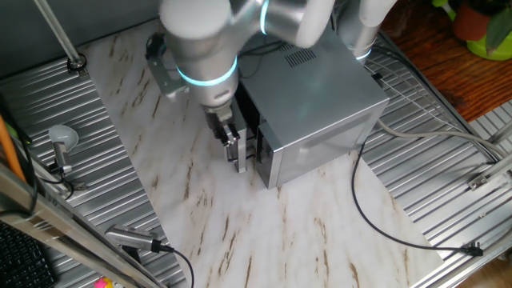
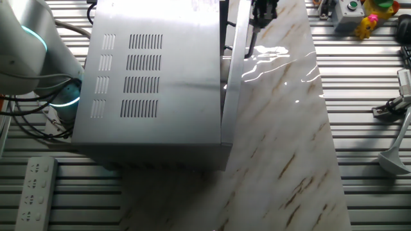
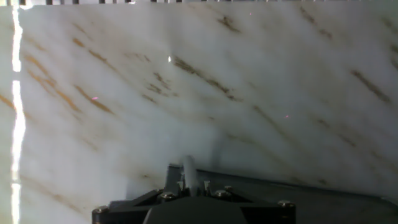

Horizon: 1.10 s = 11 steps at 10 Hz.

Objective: Open the microwave door

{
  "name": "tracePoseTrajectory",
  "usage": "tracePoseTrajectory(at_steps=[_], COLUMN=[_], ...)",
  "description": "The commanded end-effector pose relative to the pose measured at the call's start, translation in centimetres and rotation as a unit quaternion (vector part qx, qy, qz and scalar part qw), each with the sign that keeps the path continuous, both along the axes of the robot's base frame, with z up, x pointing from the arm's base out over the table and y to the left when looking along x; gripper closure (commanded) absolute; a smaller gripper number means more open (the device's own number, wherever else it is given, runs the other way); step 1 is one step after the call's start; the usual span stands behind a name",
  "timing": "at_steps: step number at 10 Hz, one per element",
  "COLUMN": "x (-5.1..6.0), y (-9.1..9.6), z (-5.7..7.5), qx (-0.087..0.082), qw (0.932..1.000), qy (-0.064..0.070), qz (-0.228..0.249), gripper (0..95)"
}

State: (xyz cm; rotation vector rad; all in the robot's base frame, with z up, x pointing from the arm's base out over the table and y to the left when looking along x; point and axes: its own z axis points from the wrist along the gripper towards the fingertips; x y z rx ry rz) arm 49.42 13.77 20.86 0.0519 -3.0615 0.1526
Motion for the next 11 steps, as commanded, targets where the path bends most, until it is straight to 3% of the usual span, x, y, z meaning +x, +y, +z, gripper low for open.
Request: tracePoseTrajectory(at_steps=[1, 2, 5, 6, 9, 11], x=[0.7, 1.1, 1.0, 1.1, 0.7, -0.1], y=[0.0, 0.1, 0.2, 0.3, 0.9, 1.4], z=[0.7, 0.9, 1.1, 1.8, 4.3, 6.1], qx=[0.080, 0.063, 0.059, 0.057, 0.036, 0.034], qw=[0.9966, 0.9980, 0.9982, 0.9981, 0.9972, 0.9972], qy=[0.003, 0.000, 0.000, 0.001, 0.009, 0.014], qz=[-0.020, 0.003, 0.016, 0.025, 0.065, 0.066], gripper=[38.0, 38.0, 38.0, 57.0, 57.0, 95.0])
